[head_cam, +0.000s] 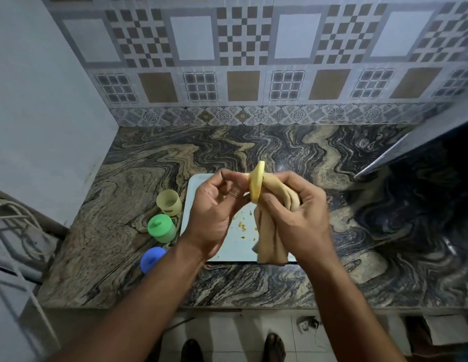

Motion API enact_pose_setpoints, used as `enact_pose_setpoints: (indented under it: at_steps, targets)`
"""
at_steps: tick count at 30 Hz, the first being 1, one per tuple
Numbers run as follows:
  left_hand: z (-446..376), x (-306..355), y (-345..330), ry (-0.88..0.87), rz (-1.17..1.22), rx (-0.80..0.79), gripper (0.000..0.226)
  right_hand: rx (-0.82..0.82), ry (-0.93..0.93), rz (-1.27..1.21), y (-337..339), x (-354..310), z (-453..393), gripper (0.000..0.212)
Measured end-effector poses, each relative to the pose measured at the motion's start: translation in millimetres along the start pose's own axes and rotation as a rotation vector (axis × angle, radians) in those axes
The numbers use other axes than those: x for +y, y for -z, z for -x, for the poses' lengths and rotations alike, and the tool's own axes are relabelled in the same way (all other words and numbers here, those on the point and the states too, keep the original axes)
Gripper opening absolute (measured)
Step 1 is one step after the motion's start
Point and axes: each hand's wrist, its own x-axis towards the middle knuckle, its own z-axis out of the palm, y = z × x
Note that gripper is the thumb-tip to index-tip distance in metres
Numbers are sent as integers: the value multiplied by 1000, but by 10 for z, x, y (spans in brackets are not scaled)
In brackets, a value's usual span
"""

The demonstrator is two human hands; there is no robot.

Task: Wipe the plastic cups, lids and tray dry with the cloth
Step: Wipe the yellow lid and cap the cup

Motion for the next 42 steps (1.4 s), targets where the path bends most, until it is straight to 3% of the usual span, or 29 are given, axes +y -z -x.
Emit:
enact_pose_setpoints:
  at_steps: [3, 6, 10, 13, 17, 21, 24, 26, 28, 34, 42]
  targets:
    - [41, 58, 20, -211, -269, -16, 17, -115, -11, 23, 130, 54, -48, 8]
    - [113, 104, 37, -292, -412, -37, 15, -147, -18, -22, 186, 120, -69, 11]
    - [142, 196, 21, -306, -497, -103, 17, -198, -160, -366, 135, 201, -24, 54]
    - [154, 244, 7, -300, -533, -114, 16, -186, -155, -384, 118, 227, -18, 88]
    - [137, 223, 49, -264, -549, -108, 20, -159, -169, -382, 94, 252, 3, 64]
    - [74, 157, 132, -229, -461, -121, 22, -115, -109, -246, 22, 199, 12, 9]
    - [64, 94, 198, -124, -310, -16, 15, -23, -42, -9, 32, 233, -52, 9]
    - [20, 117, 374, -79, -255, 91, 14, 6, -61, -20, 59, 256, -57, 11]
    - [-87, 179, 675, -91, -411, 179, 14, 21, -94, -57, 141, 287, -22, 10]
    - [-387, 298, 1705, -37, -1187, 419, 18, 15, -135, -39, 89, 379, 93, 15]
    - [-620, 73, 2241, 84, -1502, 394, 24, -43, -205, -75, -130, 459, 244, 8]
